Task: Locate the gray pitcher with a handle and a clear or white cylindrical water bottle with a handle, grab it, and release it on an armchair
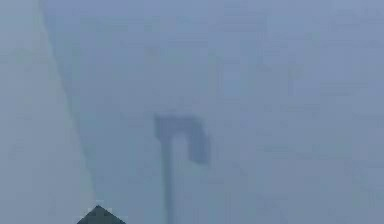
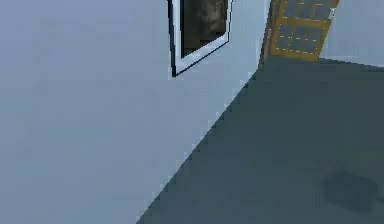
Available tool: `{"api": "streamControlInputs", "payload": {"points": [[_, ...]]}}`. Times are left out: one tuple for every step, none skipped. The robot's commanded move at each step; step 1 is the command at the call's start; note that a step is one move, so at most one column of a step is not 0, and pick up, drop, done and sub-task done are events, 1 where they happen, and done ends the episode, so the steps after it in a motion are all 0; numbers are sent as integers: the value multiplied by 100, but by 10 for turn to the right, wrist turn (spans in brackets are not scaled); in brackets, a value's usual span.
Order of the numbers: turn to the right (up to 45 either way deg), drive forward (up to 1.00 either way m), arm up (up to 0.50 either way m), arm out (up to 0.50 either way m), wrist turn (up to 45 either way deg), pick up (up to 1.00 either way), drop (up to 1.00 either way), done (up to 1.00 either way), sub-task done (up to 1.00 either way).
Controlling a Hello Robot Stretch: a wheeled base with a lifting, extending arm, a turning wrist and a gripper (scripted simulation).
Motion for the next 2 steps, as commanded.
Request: {"api": "streamControlInputs", "payload": {"points": [[450,0,0,0,0,0,0,0,0],[450,0,0,0,0,0,0,0,0]]}}
